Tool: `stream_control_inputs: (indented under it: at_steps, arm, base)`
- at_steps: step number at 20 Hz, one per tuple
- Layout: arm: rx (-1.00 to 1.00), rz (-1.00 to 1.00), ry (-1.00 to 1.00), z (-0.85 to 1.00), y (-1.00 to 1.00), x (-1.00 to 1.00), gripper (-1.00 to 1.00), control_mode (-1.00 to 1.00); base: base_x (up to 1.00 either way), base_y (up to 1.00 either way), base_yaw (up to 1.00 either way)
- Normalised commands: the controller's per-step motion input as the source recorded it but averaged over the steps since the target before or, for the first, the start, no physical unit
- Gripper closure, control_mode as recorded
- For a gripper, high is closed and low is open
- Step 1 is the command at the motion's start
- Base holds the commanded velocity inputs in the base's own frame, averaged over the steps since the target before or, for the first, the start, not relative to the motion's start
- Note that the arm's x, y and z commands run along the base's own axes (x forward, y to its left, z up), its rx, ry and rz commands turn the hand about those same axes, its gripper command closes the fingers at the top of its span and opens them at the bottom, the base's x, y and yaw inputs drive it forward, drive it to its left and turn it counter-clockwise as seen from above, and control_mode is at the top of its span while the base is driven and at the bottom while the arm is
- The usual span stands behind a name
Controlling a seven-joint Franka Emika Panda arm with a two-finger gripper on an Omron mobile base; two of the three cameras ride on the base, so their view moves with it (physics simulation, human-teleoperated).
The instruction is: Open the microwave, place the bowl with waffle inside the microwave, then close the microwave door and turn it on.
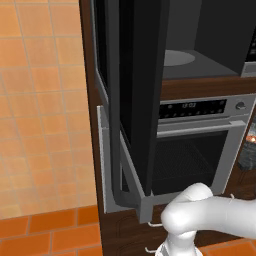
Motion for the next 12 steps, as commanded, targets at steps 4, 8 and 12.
stream_control_inputs:
  at_steps: [4,8,12]
  arm:
    - [0.00,-0.01,0.00,-0.01,-0.46,0.31,-1.00,-1.00]
    - [0.00,-0.04,0.01,-0.23,-0.43,0.40,-1.00,-1.00]
    - [0.00,-0.08,0.09,-0.39,-0.38,0.59,-1.00,-1.00]
  base:
    - [0.00,0.00,0.00]
    - [0.00,0.00,0.00]
    - [0.00,0.00,0.00]
